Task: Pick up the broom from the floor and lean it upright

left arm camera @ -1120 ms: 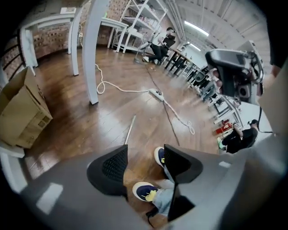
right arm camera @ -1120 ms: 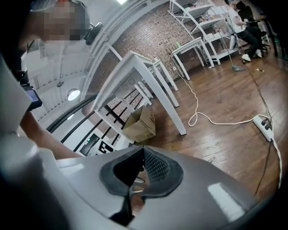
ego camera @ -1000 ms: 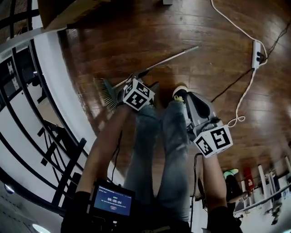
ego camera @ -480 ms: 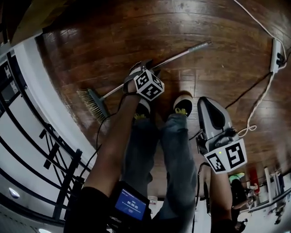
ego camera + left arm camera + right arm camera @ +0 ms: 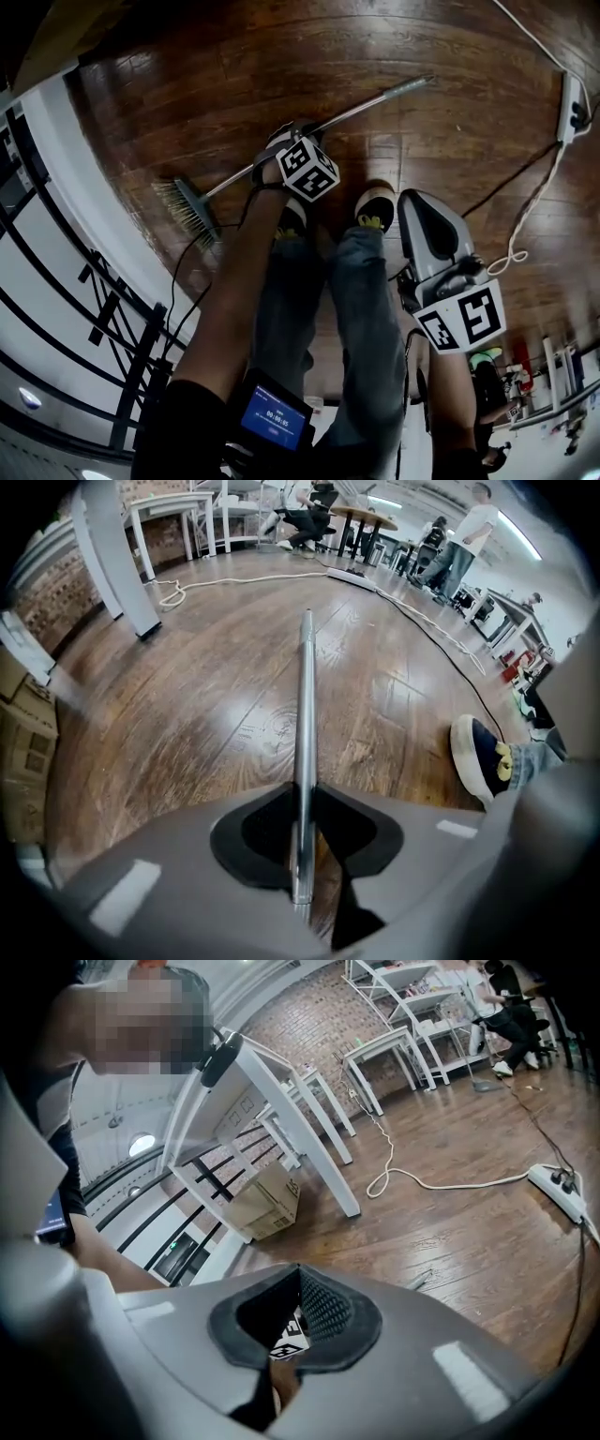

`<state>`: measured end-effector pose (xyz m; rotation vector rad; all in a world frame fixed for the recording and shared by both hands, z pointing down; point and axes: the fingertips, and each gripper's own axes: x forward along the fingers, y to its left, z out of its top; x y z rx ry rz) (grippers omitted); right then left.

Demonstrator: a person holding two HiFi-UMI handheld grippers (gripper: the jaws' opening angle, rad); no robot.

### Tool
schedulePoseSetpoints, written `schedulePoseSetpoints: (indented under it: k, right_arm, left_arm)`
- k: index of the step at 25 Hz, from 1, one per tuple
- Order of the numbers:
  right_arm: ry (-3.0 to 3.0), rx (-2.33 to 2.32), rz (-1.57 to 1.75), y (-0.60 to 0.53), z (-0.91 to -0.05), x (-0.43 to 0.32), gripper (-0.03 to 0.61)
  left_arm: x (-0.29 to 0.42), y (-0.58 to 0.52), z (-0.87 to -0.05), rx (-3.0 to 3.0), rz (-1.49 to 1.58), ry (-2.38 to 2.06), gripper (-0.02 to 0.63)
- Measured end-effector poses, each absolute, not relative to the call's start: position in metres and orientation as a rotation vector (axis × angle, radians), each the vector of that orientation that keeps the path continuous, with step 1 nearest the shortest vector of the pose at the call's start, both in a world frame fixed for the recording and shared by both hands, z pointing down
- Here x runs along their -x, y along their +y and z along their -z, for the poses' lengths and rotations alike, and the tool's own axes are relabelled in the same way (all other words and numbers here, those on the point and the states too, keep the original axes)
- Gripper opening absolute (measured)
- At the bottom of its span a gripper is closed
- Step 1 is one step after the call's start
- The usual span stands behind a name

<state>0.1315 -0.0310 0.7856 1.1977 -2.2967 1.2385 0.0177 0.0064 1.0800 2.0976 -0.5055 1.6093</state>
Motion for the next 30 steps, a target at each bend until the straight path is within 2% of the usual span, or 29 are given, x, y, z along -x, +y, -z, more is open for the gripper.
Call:
schedulePoseSetpoints:
  k: [4, 9, 18, 19, 21, 22, 30]
  right_arm:
    - [-2.310, -1.199, -1.232, -0.037, -0.766, -0.126, 0.003]
    - [-2.341, -1.187, -1.209, -0.044, -0.703, -0.112, 0.003]
    - [-2.497, -1.047, -1.061, -0.078, -0.578, -0.041, 0.005]
    - [-2.508, -1.016, -1.042, -0.082, -0.569, -0.030, 0.017]
    - [-2.524, -0.957, -1.027, -0.091, -0.555, -0.011, 0.168]
    - [-2.532, -0.941, -1.016, -0.095, -0.548, -0.002, 0.187]
    - [-2.530, -0.921, -0.868, -0.141, -0.530, 0.087, 0.179]
  left_arm:
    - [-0.013, 0.000, -1.040, -2.143, -1.514, -0.543, 0.095]
    - [0.017, -0.013, -0.946, -2.174, -1.406, -0.631, 0.094]
    - [0.098, -0.054, -0.776, -2.191, -1.145, -0.975, 0.092]
    - [0.104, -0.055, -0.762, -2.196, -1.123, -1.001, 0.091]
    - [0.111, -0.057, -0.738, -2.205, -1.082, -1.048, 0.091]
    - [0.113, -0.056, -0.728, -2.211, -1.061, -1.071, 0.091]
    - [0.128, -0.063, -0.665, -2.247, -0.879, -1.212, 0.091]
